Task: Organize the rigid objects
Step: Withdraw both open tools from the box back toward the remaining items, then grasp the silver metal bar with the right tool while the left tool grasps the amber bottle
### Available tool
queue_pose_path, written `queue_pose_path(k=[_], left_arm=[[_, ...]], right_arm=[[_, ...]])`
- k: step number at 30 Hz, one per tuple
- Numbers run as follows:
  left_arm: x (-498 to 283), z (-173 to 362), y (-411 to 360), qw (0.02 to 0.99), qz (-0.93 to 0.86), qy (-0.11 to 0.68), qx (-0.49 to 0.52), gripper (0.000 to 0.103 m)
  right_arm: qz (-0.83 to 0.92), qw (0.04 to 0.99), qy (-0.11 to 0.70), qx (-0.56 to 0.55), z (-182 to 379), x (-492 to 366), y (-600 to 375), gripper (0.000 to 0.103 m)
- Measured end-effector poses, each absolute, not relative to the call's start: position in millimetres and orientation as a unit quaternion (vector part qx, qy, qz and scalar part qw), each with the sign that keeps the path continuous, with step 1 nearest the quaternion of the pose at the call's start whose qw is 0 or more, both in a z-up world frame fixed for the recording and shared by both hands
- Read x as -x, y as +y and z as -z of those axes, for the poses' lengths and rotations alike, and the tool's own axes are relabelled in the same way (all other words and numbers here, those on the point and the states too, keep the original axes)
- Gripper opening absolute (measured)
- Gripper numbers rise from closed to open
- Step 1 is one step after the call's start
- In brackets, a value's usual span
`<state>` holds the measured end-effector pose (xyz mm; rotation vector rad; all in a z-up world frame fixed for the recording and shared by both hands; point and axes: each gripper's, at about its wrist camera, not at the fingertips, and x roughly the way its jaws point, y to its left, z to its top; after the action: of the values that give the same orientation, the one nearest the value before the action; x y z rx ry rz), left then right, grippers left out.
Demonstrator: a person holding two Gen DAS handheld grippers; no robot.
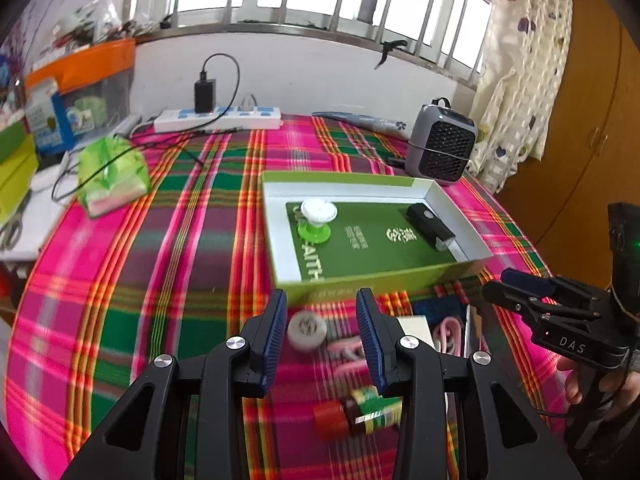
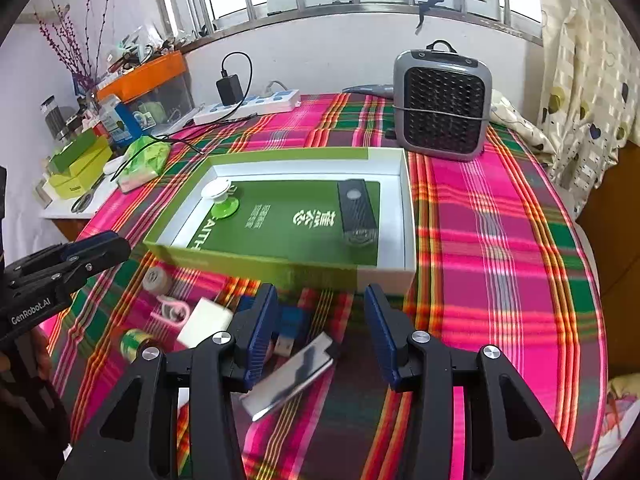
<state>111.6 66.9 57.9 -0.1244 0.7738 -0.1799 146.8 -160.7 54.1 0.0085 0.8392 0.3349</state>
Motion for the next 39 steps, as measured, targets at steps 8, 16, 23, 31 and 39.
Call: queue_pose_path(k=[8,16,23,31,39], left_arm=[[-87,-45,78,0.915,0.088,0.384,0.083,0.035],[-72,-34,80,0.909,0.104,0.392,0.096,0.035],[-67,-26,75,0.901,0.12,0.404,0.101,0.035],[-65,-20,63,0.895,0.137,0.415,0.092,0.035],[-58,-19,53,0.889,0.156,0.421,0.088,0.035]], right_arm=[[-0.157,0.893,0.421,-0.022,-40,-123,-157,0.047],[-0.134,0.889,0.436,-0.032,-27,-110,-153,0.047],[-0.124,0.885,0.447,-0.029,-19,-111,-145,0.049],[-0.101,0.889,0.446,-0.009,-18,-108,-146,0.058],[-0.074,0.893,0.444,0.01,-20,-104,-158,0.059]])
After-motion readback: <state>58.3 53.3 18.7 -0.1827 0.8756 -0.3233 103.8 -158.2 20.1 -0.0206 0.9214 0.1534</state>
